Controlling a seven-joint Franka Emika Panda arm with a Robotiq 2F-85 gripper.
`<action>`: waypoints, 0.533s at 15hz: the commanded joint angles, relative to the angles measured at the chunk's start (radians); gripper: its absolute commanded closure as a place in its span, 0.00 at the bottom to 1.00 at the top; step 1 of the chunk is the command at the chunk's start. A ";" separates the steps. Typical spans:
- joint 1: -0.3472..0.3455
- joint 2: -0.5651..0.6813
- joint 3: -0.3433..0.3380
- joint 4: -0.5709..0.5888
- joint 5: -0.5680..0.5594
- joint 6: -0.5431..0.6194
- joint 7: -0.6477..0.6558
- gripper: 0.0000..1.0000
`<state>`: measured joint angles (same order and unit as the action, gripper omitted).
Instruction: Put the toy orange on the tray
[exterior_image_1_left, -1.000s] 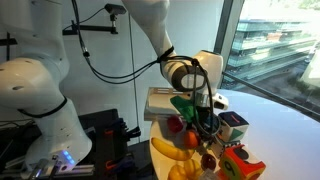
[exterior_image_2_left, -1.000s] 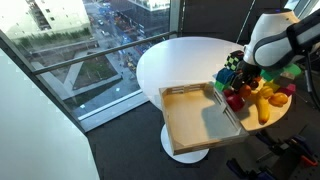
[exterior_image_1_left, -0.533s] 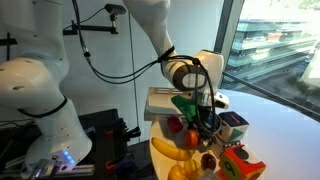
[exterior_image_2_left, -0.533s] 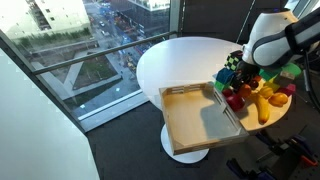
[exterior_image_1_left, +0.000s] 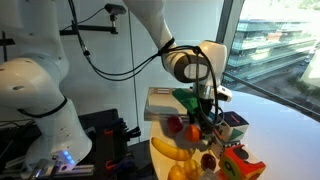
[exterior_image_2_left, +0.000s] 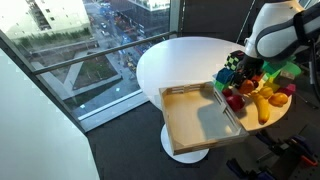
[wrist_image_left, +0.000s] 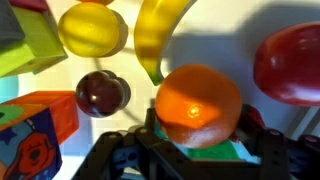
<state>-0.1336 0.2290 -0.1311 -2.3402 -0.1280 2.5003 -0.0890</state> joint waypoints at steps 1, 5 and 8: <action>0.009 -0.061 0.010 0.011 0.022 -0.074 0.012 0.47; 0.028 -0.083 0.024 0.040 0.026 -0.128 0.041 0.47; 0.048 -0.082 0.037 0.074 0.028 -0.156 0.075 0.47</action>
<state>-0.1020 0.1566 -0.1062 -2.3075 -0.1156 2.3987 -0.0556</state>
